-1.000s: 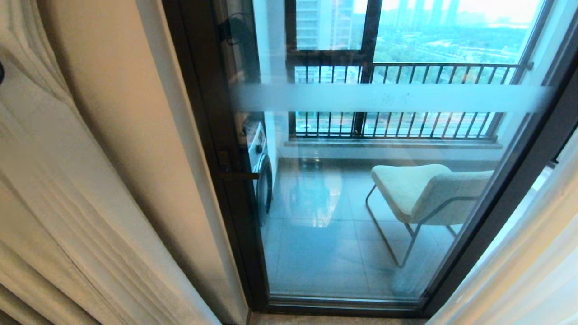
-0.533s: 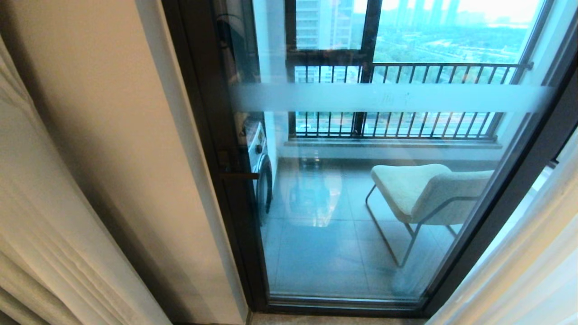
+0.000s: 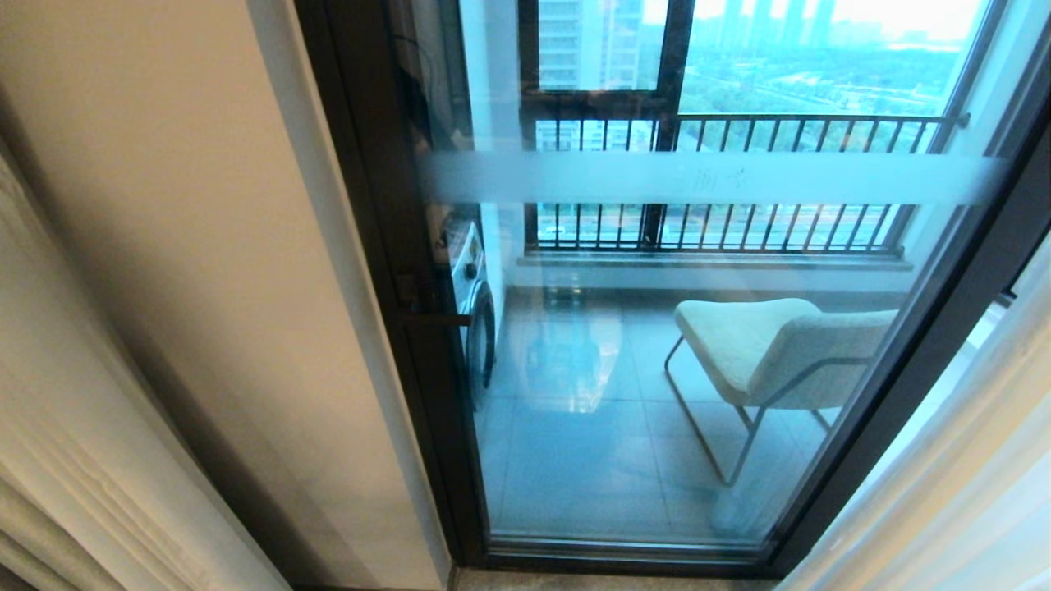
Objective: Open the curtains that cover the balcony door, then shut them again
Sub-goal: Pull the inner curtains open on both sides
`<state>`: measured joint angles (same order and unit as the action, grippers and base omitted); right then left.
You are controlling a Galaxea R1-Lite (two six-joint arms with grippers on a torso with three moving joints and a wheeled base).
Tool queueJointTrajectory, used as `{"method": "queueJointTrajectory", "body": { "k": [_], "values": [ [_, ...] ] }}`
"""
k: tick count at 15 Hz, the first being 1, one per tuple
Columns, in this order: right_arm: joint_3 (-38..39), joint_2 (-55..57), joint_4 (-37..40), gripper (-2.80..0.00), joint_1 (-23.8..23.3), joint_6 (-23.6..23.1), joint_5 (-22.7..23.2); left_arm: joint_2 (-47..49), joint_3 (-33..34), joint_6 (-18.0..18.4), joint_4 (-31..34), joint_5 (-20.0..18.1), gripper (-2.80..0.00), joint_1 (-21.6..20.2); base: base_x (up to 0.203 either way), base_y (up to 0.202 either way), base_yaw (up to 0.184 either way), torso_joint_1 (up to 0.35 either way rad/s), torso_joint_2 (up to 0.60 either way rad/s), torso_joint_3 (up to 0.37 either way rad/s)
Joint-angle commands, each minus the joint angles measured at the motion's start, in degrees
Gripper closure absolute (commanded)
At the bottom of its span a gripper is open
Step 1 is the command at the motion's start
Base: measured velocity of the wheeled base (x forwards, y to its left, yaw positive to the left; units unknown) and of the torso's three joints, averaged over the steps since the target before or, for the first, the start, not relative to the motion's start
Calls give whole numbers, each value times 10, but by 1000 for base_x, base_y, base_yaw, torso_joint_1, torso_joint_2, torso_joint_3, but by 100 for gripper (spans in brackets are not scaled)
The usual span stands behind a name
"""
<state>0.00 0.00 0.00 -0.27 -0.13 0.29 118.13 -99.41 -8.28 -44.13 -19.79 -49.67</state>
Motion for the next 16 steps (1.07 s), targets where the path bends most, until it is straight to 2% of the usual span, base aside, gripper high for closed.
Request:
{"method": "queueJointTrajectory", "body": {
  "k": [1,4,10,16],
  "values": [
    [0,0,0,0,0,0,0,38,-21,1,-3,-3,0,-4,0,0,0,0,0,0],
    [0,0,0,0,0,0,0,52,-21,0,-30,-34,0,-12,0,0,0,0,0,0],
    [0,0,0,0,0,0,1,20,-23,-1,-34,-38,0,-8,0,0,0,0,0,0],
    [0,0,0,0,0,0,1,-50,-35,-10,-9,-53,0,24,0,0,0,0,0,0]
  ]
}}
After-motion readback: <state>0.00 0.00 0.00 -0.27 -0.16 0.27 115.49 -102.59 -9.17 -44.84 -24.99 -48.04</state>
